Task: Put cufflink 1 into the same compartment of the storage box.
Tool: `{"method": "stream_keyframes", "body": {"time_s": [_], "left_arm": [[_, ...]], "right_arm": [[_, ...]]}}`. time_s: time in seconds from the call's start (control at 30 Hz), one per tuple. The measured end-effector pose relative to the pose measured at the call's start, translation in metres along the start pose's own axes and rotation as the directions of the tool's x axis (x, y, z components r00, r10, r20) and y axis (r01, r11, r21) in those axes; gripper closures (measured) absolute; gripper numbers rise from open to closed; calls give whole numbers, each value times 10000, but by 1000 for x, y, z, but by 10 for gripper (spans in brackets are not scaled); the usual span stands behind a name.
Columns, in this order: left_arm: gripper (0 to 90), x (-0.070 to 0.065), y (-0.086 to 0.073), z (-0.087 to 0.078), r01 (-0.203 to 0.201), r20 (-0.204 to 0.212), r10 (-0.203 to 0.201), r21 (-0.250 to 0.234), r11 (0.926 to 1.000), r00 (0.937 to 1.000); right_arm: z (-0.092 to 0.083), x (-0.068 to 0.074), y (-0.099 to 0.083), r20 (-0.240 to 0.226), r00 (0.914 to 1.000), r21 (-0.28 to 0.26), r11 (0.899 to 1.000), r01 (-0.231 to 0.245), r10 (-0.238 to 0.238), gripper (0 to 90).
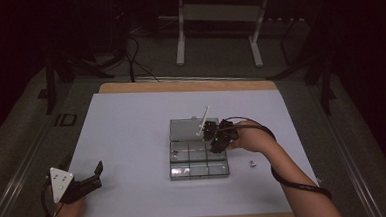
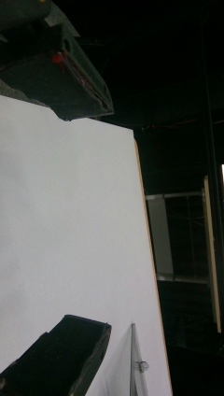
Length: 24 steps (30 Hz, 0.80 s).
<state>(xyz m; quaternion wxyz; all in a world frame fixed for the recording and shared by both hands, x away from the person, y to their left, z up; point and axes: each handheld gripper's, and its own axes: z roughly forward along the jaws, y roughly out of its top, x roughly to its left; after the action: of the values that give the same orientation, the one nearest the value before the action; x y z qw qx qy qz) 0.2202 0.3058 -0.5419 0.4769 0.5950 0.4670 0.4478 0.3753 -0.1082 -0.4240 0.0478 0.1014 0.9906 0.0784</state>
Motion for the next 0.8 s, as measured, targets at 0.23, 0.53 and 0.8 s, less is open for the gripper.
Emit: {"method": "stream_keyframes", "body": {"time_s": [0.23,0.53,0.8], "left_arm": [[10,0,0,0,7,-20,-7,38,10000,10000],[10,0,0,1,-17,1,17,49,10000,10000],[10,0,0,0,-22,10,22,43,10000,10000]], "right_arm": [[0,7,22,-89,10000,-762,9971,-4,-3,729],[6,13,45,-97,9980,-1668,9840,-631,624,729],[19,15,53,-277,9900,-2207,9651,-1407,1380,729]]}}
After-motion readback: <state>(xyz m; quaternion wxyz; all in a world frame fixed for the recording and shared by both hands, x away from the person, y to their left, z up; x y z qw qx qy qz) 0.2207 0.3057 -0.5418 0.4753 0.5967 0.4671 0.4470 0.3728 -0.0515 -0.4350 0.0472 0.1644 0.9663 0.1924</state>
